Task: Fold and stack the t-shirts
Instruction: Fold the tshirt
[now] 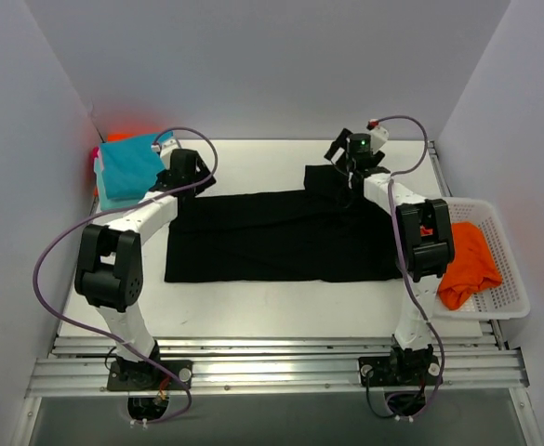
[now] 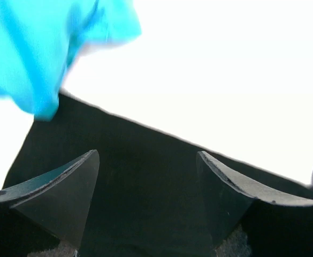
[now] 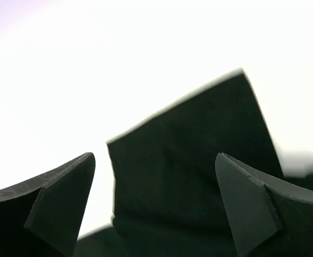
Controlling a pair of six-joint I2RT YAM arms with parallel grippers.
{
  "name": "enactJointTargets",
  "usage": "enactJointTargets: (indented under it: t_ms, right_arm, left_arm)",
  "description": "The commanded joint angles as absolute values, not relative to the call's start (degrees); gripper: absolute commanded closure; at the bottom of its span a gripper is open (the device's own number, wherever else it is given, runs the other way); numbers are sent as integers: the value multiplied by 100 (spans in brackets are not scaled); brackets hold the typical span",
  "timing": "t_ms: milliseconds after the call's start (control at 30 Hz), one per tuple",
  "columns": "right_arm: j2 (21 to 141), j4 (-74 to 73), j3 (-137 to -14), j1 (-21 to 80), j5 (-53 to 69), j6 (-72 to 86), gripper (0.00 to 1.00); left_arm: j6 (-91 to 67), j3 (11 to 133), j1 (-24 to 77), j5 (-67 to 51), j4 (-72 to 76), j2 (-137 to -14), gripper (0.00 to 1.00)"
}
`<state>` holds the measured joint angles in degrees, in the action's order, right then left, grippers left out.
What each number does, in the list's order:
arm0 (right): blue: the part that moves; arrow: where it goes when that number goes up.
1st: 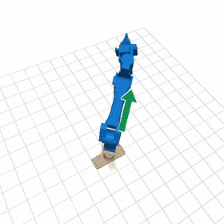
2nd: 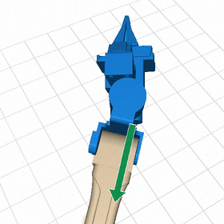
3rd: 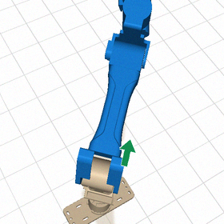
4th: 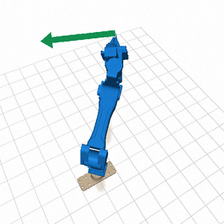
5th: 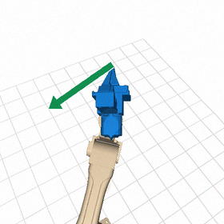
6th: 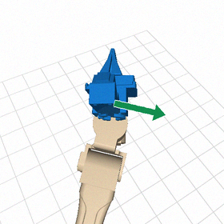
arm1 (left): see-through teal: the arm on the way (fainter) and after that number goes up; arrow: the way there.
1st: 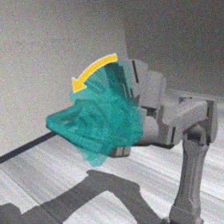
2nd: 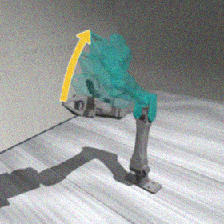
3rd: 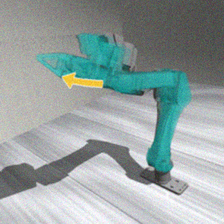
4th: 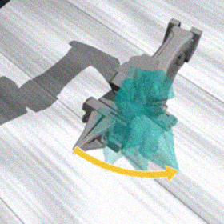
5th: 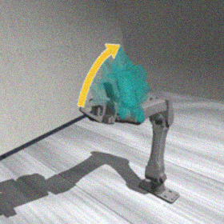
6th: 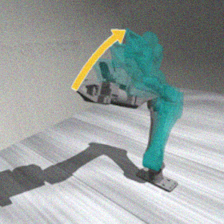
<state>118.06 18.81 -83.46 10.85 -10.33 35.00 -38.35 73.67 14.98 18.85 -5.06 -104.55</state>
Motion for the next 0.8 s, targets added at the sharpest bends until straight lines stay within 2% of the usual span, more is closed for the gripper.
enactJointTargets:
  t_ms: [0,400,767]
  right_arm:
    - [12075,1424,-9051,906,-1318,3305,9]
    - [13630,1011,-10388,246,-1081,3497,10]
    - [14045,1002,-10696,272,-783,3604,11]
  left_arm:
    - [-3612,7909,1275,1758,-624,-10546,18]
    - [-3595,7989,914,1354,-440,-10995,18]
    - [-3639,8024,844,1239,-343,-11153,18]
